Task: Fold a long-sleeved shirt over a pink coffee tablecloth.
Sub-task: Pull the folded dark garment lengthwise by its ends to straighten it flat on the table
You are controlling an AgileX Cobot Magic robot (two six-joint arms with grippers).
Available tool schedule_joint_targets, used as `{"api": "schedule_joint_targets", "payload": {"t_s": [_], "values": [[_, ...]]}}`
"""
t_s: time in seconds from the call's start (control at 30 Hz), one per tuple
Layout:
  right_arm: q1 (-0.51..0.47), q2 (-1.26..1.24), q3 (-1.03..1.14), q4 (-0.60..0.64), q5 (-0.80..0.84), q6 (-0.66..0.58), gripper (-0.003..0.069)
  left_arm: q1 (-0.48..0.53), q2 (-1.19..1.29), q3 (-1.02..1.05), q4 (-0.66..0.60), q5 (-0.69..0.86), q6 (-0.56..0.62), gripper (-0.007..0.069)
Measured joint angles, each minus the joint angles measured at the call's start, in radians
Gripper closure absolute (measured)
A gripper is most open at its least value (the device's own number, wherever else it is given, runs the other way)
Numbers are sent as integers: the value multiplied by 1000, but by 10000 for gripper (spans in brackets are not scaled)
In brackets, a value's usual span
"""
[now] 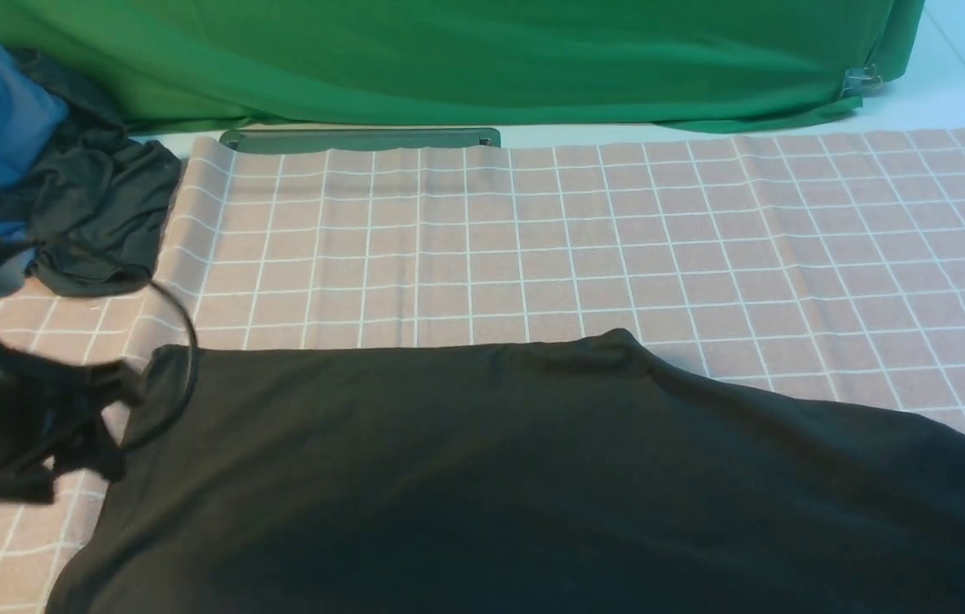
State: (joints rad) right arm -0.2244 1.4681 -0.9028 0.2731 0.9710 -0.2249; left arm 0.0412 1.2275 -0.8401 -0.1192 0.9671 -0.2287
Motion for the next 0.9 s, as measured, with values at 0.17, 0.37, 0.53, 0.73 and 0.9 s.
{"api": "schedule_joint_targets", "payload": {"t_s": [0.17,0.37,0.53,0.73,0.9], "values": [[176,18,0,127,-128,-102,624,-27,52,9,-178,-49,103,586],[337,161,0,142,-292,-118,624,-112,187,66,-168,-85,110,614],[345,273,-5,136,-356,-101,624,-144,281,86,-92,-134,66,614],[309,282,-10,121,-375,-26,624,-149,328,87,30,-172,-55,614],[257,264,-10,83,-397,-14,621,-150,337,87,68,-197,-76,614]]}}
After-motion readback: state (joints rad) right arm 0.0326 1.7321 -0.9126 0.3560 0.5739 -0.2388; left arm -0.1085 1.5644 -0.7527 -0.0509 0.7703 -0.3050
